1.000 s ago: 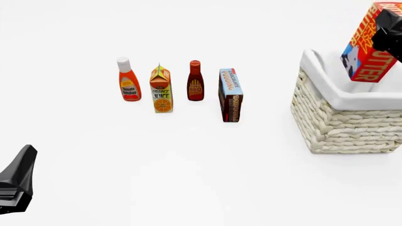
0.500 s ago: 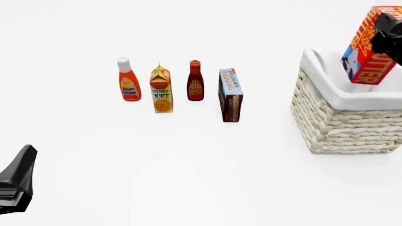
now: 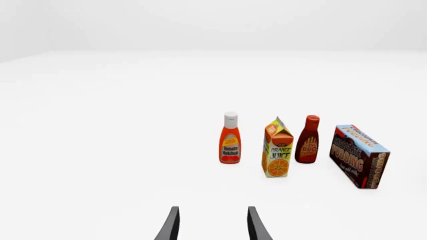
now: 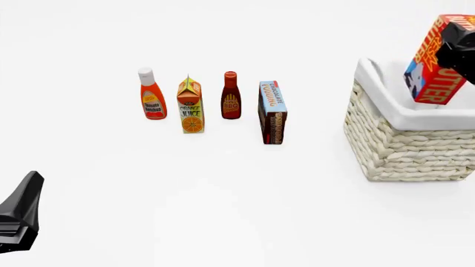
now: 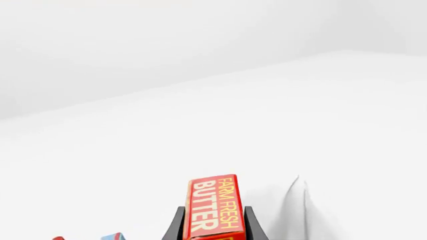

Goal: Pick the butter and place it in the basket.

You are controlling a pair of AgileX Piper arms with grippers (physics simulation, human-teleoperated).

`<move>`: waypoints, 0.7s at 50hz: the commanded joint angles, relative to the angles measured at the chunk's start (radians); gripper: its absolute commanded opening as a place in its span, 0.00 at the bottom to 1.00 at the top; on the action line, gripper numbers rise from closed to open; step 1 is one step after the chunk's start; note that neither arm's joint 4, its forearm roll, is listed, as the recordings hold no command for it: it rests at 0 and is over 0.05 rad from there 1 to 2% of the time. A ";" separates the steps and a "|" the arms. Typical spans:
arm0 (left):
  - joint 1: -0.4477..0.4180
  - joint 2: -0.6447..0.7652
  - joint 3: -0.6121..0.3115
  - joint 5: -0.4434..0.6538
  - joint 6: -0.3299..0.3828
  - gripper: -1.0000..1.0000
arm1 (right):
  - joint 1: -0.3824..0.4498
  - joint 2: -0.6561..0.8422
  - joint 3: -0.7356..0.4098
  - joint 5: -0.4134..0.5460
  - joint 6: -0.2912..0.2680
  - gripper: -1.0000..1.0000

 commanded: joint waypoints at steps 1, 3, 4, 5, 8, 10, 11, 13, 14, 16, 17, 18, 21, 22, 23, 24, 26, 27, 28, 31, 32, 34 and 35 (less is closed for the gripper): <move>0.000 0.000 0.000 0.000 0.000 1.00 | -0.003 0.011 -0.018 -0.019 0.020 0.00; 0.000 0.000 0.000 0.000 0.000 1.00 | -0.002 0.010 -0.019 -0.019 0.021 0.00; 0.000 0.000 0.000 0.000 0.000 1.00 | -0.002 0.010 -0.019 -0.019 0.021 0.00; 0.000 0.000 0.000 0.000 0.000 1.00 | -0.001 0.011 -0.019 -0.019 0.021 0.00; 0.000 0.000 0.000 0.000 0.000 1.00 | -0.002 0.014 -0.018 -0.022 0.021 0.00; 0.000 0.000 0.000 0.000 0.000 1.00 | -0.002 0.014 -0.018 -0.022 0.020 0.00; 0.000 0.000 0.000 0.000 0.000 1.00 | -0.003 0.014 -0.015 -0.024 0.020 0.00; 0.000 0.000 0.000 0.000 0.000 1.00 | -0.004 0.016 -0.014 -0.026 0.020 0.00; 0.000 0.000 0.000 0.000 0.000 1.00 | -0.004 0.016 -0.014 -0.026 0.020 0.00; 0.000 0.000 0.000 0.000 0.000 1.00 | -0.004 0.015 -0.013 -0.025 0.020 0.00; 0.000 0.000 0.000 0.000 0.000 1.00 | -0.006 0.016 -0.013 -0.026 0.020 0.00; 0.000 0.000 0.000 0.000 0.000 1.00 | -0.006 0.015 -0.012 -0.027 0.021 0.00; 0.000 0.000 0.000 0.000 0.000 1.00 | -0.007 0.013 -0.011 -0.026 0.022 0.00; 0.000 0.000 0.000 0.000 0.000 1.00 | -0.008 0.013 -0.010 -0.025 0.022 0.00; 0.000 0.000 0.000 0.000 0.000 1.00 | -0.009 0.013 -0.010 -0.027 0.022 0.00; 0.000 0.000 0.000 0.000 0.000 1.00 | -0.008 0.013 -0.009 -0.026 0.023 0.00; 0.000 0.000 0.000 0.000 0.000 1.00 | -0.008 0.013 -0.008 -0.026 0.022 0.00; 0.000 0.000 0.000 0.000 0.000 1.00 | -0.009 0.013 -0.008 -0.026 0.023 0.00; 0.000 0.000 0.000 0.000 0.000 1.00 | -0.008 0.013 -0.007 -0.026 0.023 0.00; 0.000 0.000 0.000 0.000 0.000 1.00 | -0.009 0.018 -0.010 -0.029 0.023 0.00; 0.000 0.000 0.000 0.000 0.000 1.00 | -0.011 0.023 -0.011 -0.031 0.023 0.00; 0.000 0.000 0.000 0.000 0.000 1.00 | -0.011 0.025 -0.013 -0.032 0.023 0.00; 0.000 0.000 0.000 0.000 0.000 1.00 | -0.012 0.033 -0.015 -0.037 0.023 0.00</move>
